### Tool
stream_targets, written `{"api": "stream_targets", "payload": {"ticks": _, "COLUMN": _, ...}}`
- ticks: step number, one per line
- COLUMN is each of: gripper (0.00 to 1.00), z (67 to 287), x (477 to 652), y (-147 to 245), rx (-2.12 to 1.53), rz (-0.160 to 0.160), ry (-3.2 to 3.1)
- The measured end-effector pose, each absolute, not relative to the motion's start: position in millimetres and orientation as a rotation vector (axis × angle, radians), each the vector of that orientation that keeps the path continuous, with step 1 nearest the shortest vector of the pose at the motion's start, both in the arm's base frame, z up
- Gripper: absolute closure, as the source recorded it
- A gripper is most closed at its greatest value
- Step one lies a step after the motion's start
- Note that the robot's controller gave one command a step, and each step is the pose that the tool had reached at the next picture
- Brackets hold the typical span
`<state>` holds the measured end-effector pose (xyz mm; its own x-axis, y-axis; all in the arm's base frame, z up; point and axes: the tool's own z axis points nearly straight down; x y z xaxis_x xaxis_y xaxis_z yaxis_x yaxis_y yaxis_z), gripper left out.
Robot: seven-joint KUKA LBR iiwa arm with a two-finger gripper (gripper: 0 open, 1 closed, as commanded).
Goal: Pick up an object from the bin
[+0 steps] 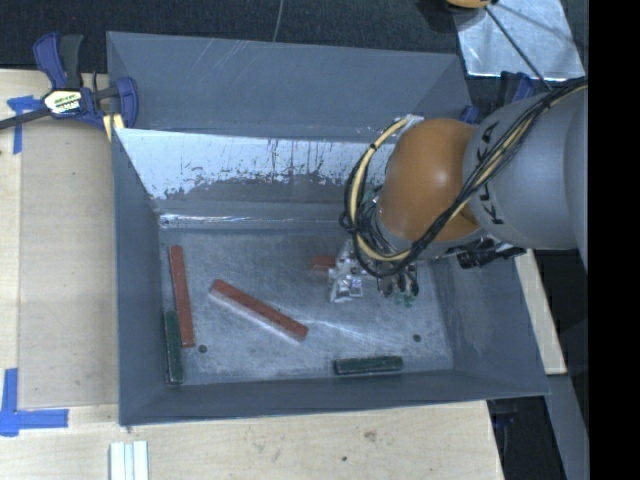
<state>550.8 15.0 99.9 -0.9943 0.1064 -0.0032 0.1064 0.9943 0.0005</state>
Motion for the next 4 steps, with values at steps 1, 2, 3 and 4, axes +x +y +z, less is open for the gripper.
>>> {"api": "stream_targets", "payload": {"ticks": 1, "gripper": 0.00, "z": 99.9, "x": 550.9, "y": 15.0, "rx": 0.167, "rz": 0.000, "ry": 3.134}}
{"api": "stream_targets", "payload": {"ticks": 2, "gripper": 0.00, "z": 99.9, "x": 550.9, "y": 15.0, "rx": 0.167, "rz": 0.000, "ry": 3.134}}
{"api": "stream_targets", "payload": {"ticks": 3, "gripper": 0.00, "z": 123.8, "x": 569.1, "y": 11.7, "rx": 0.259, "rz": 0.001, "ry": 3.130}}
{"api": "stream_targets", "payload": {"ticks": 4, "gripper": 1.00, "z": 78.7, "x": 599.2, "y": -1.5, "rx": 0.073, "rz": 0.002, "ry": 3.113}}
